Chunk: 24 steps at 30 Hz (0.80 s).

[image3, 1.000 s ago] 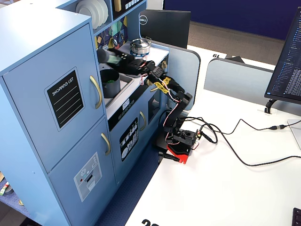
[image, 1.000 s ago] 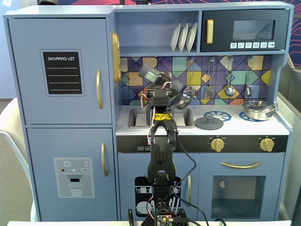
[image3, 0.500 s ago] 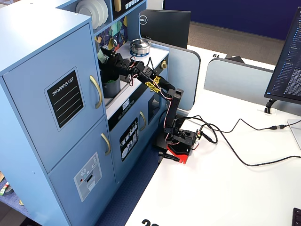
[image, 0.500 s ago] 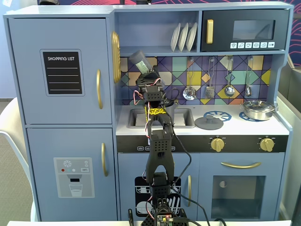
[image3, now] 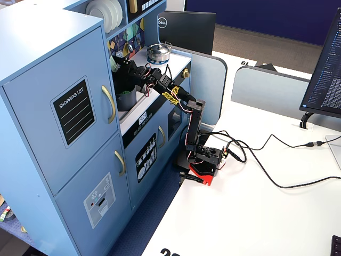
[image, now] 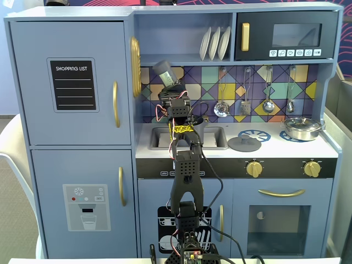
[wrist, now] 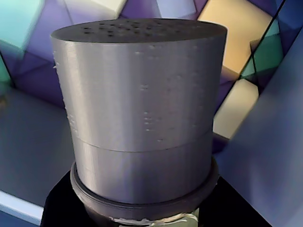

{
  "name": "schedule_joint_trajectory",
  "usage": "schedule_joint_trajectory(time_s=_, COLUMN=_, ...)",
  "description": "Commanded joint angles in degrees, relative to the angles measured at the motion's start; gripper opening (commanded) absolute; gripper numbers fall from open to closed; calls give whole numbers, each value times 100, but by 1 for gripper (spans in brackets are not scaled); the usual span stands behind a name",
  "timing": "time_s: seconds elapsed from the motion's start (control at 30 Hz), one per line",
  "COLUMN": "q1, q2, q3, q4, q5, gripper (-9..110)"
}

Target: Put salt in the gray recipient

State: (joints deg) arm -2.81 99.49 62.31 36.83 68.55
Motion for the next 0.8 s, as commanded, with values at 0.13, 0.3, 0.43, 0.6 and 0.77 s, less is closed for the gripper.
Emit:
schedule_joint_trajectory(time_s=0.13, q1=325, q2=246, q3=-237, q4=1345, q5=149, gripper=0)
schedule_joint_trajectory(time_s=0.3, q1=70, q2=308, q3=35, q4=-202, q5=-272, gripper=0)
schedule_joint_trajectory(time_s=0.43, q1=-26, q2=264, q3=-79, q4=-932, q5=-554, gripper=0)
schedule_joint_trajectory(time_s=0.6, q1=193, q2=334, q3=-220, q4=404, q5=-281, gripper=0)
schedule_joint_trajectory(time_s=0.77, q1=343, q2=475, q3=176, q4=1151, q5=-246, gripper=0)
